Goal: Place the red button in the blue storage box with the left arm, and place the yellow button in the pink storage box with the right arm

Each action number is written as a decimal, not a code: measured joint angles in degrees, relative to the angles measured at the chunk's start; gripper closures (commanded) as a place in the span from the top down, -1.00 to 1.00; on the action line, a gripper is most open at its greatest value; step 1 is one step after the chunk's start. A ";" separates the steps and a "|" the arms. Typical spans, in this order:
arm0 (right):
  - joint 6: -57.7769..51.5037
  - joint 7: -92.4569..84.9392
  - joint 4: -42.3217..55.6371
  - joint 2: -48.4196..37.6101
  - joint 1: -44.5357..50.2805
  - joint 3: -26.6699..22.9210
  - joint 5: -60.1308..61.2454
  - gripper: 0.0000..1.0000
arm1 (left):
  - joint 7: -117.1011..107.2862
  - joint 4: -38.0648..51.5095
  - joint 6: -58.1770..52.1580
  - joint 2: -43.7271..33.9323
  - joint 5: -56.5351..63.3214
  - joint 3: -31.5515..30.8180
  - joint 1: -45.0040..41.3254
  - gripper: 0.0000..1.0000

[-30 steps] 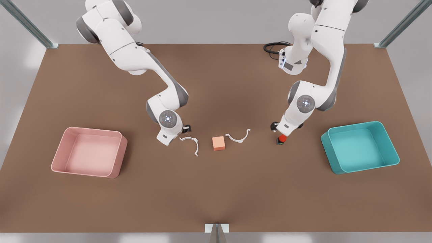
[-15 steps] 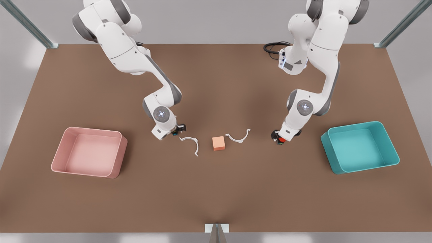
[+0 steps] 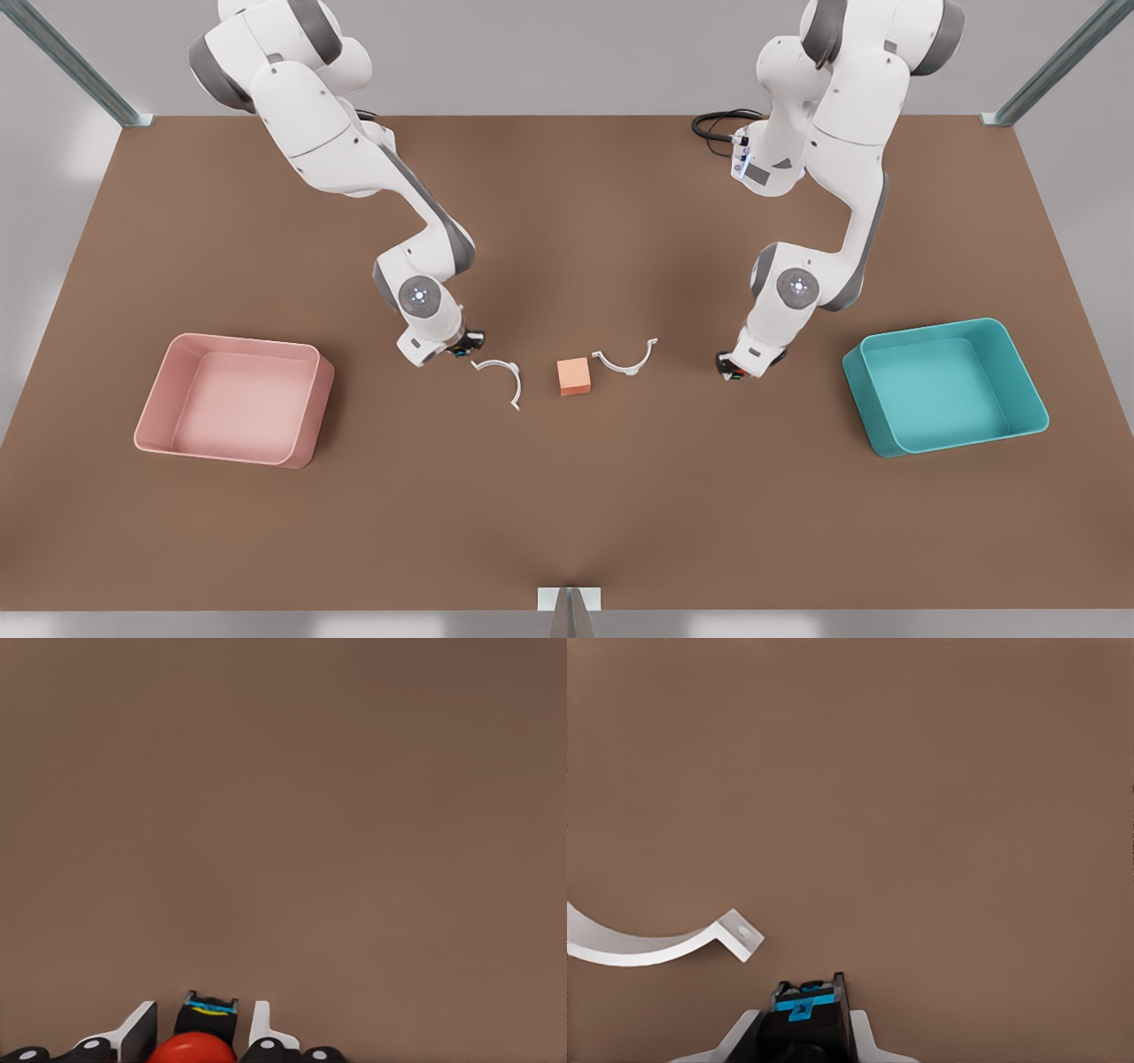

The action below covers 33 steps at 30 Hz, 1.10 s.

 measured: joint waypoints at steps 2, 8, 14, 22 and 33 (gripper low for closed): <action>0.09 -0.04 0.16 -0.49 -0.45 0.04 0.08 -0.19 | -0.09 0.02 0.07 0.09 0.00 0.00 0.00 0.16; -3.69 -1.55 5.89 -4.53 -4.52 -0.43 0.24 -0.18 | -0.40 0.05 0.34 0.53 0.07 0.01 0.00 0.02; -16.24 -9.20 17.10 -7.72 -8.21 -10.55 0.60 -0.18 | -0.76 0.67 0.46 -0.39 0.15 0.01 -0.09 -0.02; -23.51 -28.33 27.75 2.49 -9.37 -29.86 8.20 0.41 | 2.00 10.56 -13.18 -9.83 0.14 -0.03 9.76 -0.02; -25.73 -45.69 29.92 -3.59 -9.20 -26.54 12.21 1.00 | 23.61 22.10 -29.78 -1.26 -4.15 0.02 34.48 -0.02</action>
